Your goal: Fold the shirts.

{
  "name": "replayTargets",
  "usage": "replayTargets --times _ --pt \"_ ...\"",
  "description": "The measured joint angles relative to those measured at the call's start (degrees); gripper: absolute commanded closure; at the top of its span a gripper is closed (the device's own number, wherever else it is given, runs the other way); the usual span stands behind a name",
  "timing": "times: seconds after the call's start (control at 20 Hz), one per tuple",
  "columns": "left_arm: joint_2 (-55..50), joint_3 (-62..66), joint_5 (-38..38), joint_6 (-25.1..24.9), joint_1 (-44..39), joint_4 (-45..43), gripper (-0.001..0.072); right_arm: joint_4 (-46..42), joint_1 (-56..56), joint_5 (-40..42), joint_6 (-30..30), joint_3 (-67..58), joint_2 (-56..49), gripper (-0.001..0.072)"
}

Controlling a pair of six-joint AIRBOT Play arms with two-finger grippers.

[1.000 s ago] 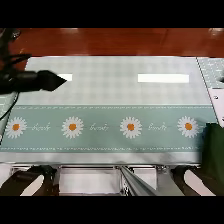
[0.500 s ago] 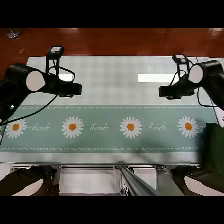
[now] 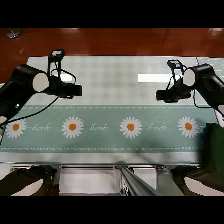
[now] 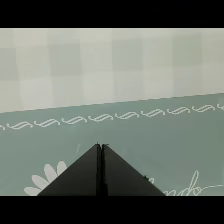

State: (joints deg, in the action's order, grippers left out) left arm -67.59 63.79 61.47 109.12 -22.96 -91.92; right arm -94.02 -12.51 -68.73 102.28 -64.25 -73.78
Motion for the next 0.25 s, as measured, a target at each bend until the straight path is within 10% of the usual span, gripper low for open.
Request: replayTargets --times 0.25 --pt "0.0 0.0 0.0 0.2 0.0 -0.1 0.0682 0.0 -0.1 0.0 0.0 0.0 0.0 0.0682"
